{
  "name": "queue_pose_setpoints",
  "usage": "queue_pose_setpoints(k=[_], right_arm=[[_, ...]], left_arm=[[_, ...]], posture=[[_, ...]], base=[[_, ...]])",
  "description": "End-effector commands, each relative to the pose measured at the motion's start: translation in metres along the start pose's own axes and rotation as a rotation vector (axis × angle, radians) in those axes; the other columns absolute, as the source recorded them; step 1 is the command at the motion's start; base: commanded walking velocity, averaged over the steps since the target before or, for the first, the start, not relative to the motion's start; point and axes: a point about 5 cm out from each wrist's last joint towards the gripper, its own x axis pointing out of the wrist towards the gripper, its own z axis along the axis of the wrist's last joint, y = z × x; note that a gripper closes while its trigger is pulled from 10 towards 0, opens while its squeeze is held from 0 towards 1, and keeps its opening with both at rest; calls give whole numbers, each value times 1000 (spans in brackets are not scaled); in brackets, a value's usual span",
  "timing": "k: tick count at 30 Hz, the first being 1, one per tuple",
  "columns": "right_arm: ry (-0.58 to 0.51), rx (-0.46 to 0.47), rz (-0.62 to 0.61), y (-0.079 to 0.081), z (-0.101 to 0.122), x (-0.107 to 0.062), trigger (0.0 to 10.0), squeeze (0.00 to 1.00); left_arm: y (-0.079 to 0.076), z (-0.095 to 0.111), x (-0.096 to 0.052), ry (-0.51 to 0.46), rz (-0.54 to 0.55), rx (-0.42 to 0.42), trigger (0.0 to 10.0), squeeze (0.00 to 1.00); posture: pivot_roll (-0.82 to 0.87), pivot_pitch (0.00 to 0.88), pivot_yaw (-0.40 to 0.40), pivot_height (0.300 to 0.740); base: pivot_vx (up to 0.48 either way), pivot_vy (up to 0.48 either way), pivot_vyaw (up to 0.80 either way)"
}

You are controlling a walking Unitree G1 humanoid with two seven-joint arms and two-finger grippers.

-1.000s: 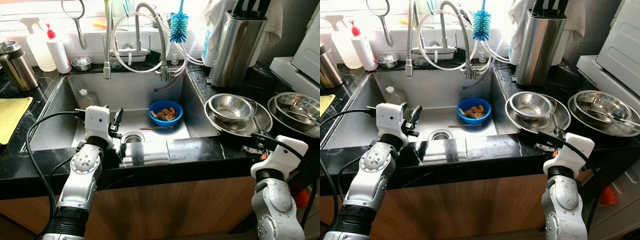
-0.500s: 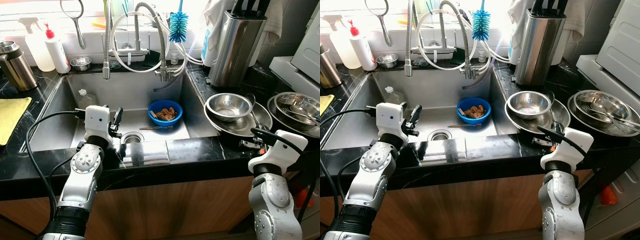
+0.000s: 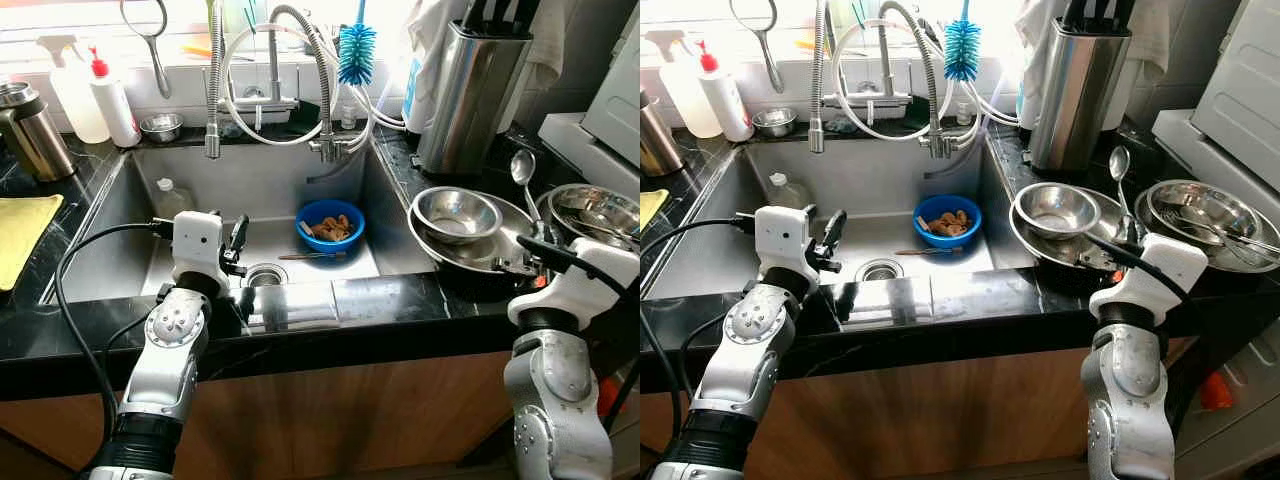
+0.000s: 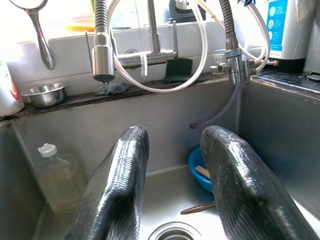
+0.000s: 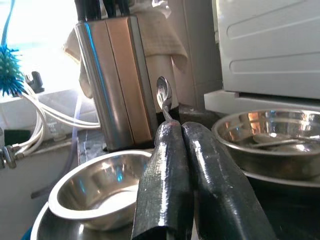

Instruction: Kitchen organization

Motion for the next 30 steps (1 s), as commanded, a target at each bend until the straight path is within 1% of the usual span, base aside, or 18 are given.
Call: queue_pose_setpoints(k=[1, 2, 3, 4, 7, 8, 11, 13, 14, 15, 16, 18, 21, 24, 28, 29, 30], right_arm=[[-30, 10, 26, 6, 10, 2, 10000, 0], [0, -61, 52, 10, 6, 4, 10000, 0], [3, -75, 81, 14, 3, 3, 10000, 0], [3, -75, 81, 14, 3, 3, 10000, 0], [16, 10, 130, 24, 2, 1, 10000, 0], [35, 116, 126, 27, 3, 2, 10000, 0], [40, 223, 110, 27, 7, 6, 10000, 0], [36, 266, 125, 28, 10, 8, 10000, 0], [30, 271, 154, 30, 12, 9, 10000, 0], [34, 273, 263, 39, 14, 8, 10000, 0], [40, 278, 304, 43, 14, 6, 10000, 0], [45, 284, 333, 46, 14, 5, 10000, 0], [103, 381, 481, 64, 11, -7, 10000, 0], [169, 423, 573, 73, 5, -15, 10000, 0], [254, 363, 745, 82, -4, -30, 10000, 0], [275, 360, 803, 84, -6, -36, 10000, 0], [286, 382, 821, 83, -6, -38, 10000, 0]], left_arm=[[0, 0, 3, 5, 4, 4, 10000, 0], [0, 1, 4, 5, 4, 3, 10000, 0], [-1, 1, 4, 4, 2, 4, 10000, 0], [-1, 1, 4, 4, 2, 4, 10000, 0], [-1, 2, 5, -2, 0, 5, 10000, 0], [-1, 3, 5, -3, 0, 4, 10000, 0], [0, 3, 5, -3, 3, 3, 10000, 0], [2, 2, 5, 1, 19, -10, 10000, 0], [3, 2, 6, 2, 25, -15, 10000, 0], [4, 2, 6, 1, 29, -18, 10000, 0], [4, 2, 6, 1, 29, -18, 10000, 0], [4, 2, 6, 0, 29, -19, 10000, 0], [4, 5, 8, -6, 34, -30, 10000, 0], [5, 6, 10, -7, 42, -51, 10000, 0], [9, 6, 11, -1, 63, -83, 10000, 0], [11, 5, 11, 3, 78, -105, 10000, 0], [12, 5, 12, 5, 85, -116, 10000, 0]], posture=[[-49, 44, -8, 740], [-49, 44, -8, 740], [-50, 40, -10, 740], [-50, 40, -10, 740], [-46, 38, -8, 740], [-47, 34, -8, 740], [-45, 28, -8, 740], [-47, 25, -8, 740], [-47, 25, -8, 740], [-47, 25, -8, 740], [-46, 15, -10, 740], [-46, 15, -10, 740], [-45, 3, -12, 740], [-44, 1, -13, 740], [-43, 2, -15, 740], [-43, 2, -15, 740], [-46, 11, -19, 740]], base=[[0, 0, 0], [0, 0, 0], [0, 0, 0], [0, 0, 0], [0, 0, 0], [0, 0, 0], [0, 0, 0], [0, 0, 0], [0, 0, 0], [0, 0, 0], [0, 0, 0], [0, 0, 0], [0, 0, 0], [0, 0, 0], [0, 0, 0], [0, 0, 0], [0, 0, 0]])
